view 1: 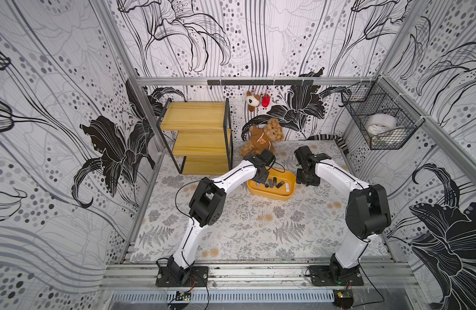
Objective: Put the usb flash drive into the storage box
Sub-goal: Place the USB flash in the storage box.
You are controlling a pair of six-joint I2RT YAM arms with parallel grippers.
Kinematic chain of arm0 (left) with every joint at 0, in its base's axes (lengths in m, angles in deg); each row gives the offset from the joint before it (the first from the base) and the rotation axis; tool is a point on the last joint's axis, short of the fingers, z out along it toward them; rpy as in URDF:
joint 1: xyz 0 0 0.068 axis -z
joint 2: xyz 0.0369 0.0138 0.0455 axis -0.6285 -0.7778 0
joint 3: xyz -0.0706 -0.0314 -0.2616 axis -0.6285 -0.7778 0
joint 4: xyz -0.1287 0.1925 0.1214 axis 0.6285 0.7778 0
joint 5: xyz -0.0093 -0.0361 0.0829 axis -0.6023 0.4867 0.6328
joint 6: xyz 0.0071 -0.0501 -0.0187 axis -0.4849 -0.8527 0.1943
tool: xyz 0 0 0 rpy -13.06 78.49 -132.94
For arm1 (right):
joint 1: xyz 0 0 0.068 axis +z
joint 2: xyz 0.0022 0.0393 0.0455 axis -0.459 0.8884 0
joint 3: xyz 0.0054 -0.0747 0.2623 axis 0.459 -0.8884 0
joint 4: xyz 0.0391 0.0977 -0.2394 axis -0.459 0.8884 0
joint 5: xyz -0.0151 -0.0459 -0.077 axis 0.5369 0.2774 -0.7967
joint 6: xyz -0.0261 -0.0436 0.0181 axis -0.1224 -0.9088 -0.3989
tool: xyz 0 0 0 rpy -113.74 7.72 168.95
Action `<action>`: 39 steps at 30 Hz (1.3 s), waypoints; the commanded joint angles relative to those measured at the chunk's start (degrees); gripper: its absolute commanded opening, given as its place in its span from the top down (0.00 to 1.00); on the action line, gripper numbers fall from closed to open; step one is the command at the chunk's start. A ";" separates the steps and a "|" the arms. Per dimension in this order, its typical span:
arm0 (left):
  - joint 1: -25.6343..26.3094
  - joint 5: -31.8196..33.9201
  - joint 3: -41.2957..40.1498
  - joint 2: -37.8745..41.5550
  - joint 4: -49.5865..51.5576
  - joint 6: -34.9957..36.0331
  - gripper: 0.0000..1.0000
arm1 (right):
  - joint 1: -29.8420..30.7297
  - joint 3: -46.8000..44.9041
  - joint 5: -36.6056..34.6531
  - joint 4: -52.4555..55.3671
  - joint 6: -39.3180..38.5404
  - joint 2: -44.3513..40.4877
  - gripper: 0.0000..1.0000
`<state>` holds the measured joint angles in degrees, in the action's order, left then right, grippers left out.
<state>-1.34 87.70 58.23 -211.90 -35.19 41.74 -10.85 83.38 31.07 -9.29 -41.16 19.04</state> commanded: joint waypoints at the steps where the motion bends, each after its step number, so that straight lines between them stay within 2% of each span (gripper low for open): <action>1: -0.42 2.32 0.93 -1.92 1.23 -1.91 1.00 | -0.02 -0.65 0.47 -0.71 -0.38 -3.00 0.45; 20: -0.21 4.51 0.50 -5.28 2.35 -1.67 1.00 | -0.74 -2.94 0.92 -0.77 -1.04 -5.99 0.44; 23: 0.19 4.91 0.21 -5.35 2.30 -1.78 0.91 | -0.74 -3.21 0.80 -0.79 -1.14 -6.16 0.44; 32: 0.47 5.26 1.00 -6.31 2.88 -1.95 0.85 | -0.75 -4.01 0.06 -0.52 -1.43 -6.77 0.44; 39: 0.45 5.44 1.62 -6.55 2.97 -2.15 0.69 | -0.78 -4.58 0.34 -0.65 -1.52 -6.82 0.44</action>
<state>-1.05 92.05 58.64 -217.63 -32.69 40.19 -11.33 79.43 31.75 -10.32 -41.86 13.95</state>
